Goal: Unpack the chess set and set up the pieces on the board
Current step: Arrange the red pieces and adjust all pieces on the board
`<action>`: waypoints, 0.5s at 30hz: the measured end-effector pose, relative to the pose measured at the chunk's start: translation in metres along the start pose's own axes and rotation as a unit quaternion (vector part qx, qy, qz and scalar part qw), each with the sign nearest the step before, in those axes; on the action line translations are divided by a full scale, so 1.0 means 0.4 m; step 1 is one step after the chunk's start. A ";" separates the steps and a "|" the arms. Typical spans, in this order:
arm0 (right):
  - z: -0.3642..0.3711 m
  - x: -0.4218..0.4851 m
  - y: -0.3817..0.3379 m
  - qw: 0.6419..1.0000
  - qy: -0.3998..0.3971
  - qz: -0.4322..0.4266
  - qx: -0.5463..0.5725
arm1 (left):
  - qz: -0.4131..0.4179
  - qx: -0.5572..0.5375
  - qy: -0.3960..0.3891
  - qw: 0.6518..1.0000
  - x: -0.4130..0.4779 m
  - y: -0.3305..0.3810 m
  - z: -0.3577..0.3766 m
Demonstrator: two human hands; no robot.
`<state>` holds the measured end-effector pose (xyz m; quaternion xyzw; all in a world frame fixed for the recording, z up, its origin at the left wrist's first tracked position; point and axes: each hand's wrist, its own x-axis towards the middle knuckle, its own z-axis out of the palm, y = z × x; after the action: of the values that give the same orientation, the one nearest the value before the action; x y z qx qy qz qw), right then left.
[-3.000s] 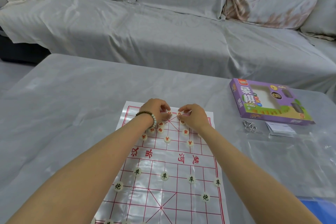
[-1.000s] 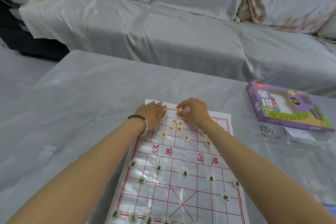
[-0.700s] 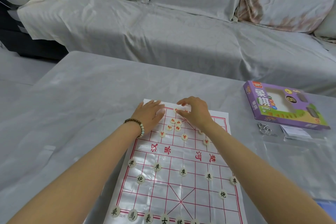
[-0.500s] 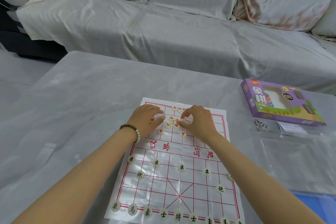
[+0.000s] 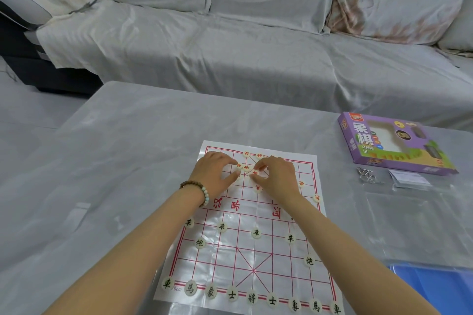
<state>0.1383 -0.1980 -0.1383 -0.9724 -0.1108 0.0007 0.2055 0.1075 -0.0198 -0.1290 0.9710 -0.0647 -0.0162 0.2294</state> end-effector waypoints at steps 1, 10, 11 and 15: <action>-0.014 0.001 0.015 0.999 0.014 0.006 0.032 | -0.001 -0.001 -0.003 1.000 0.005 0.006 -0.002; -0.104 0.069 0.191 0.993 0.009 0.093 0.079 | 0.008 -0.019 -0.018 1.000 0.071 0.078 0.012; -0.103 0.077 0.197 0.994 -0.004 0.086 0.070 | 0.009 -0.015 -0.021 1.000 0.080 0.085 0.016; -0.096 0.100 0.201 0.996 -0.051 0.056 0.043 | 0.022 0.021 -0.041 0.999 0.117 0.103 0.034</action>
<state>0.1963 -0.2766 -0.1337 -0.9660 -0.0667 0.0660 0.2409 0.1483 -0.0687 -0.1230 0.9724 -0.0961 -0.0494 0.2069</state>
